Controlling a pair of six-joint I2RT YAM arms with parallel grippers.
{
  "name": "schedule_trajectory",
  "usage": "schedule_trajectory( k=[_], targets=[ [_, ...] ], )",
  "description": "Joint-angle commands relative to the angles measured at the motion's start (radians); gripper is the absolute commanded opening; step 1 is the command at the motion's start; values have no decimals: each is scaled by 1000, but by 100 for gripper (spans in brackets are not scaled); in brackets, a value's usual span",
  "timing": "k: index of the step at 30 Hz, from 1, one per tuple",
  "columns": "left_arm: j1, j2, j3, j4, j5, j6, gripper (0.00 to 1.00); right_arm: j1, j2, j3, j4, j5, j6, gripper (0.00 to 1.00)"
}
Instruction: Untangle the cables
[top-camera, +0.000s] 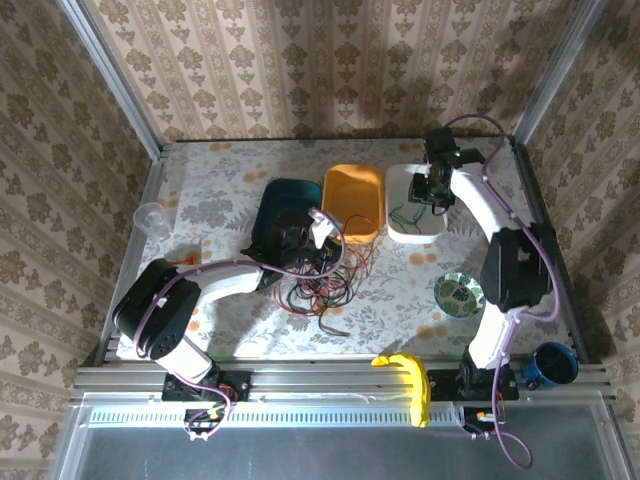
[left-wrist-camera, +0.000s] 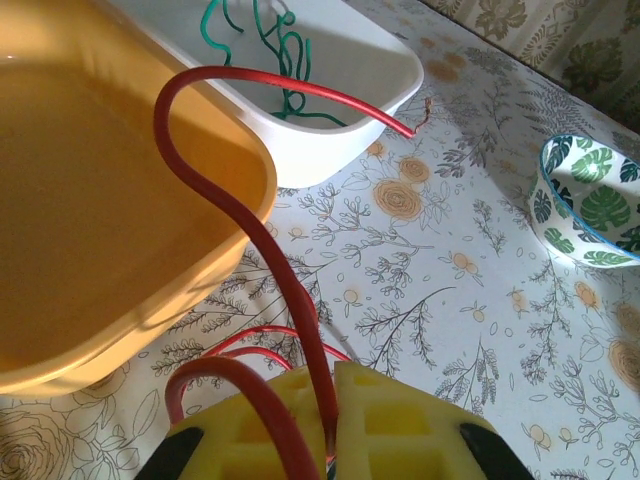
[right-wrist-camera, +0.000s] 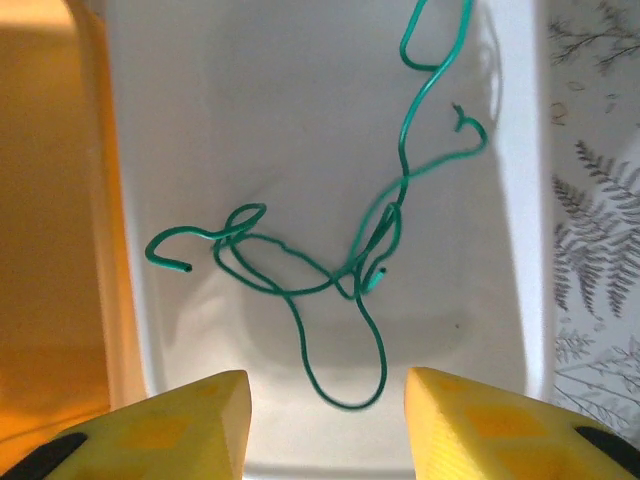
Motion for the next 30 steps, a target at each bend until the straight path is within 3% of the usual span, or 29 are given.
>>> schedule_trajectory(
  k=[1,6,12,21,27,29,30],
  targets=[
    [-8,29,29,-5,1,23,0,36,-137,-90,37,-1,-7,46],
    [-15,49,47,-6,10,25,0,155,-299,-278,122,-268,-97,47],
    [-21,61,72,-19,28,32,0,237,-339,-400,235,-482,-31,51],
    [-32,61,80,-22,26,39,0,266,-234,-392,469,-600,137,49],
    [-37,55,83,-10,25,43,0,295,-143,-319,419,-591,136,46],
    [-37,53,83,-11,27,40,0,298,-134,-316,432,-594,140,38],
    [-37,52,82,-12,26,40,0,298,-129,-312,432,-586,145,27]
  ],
)
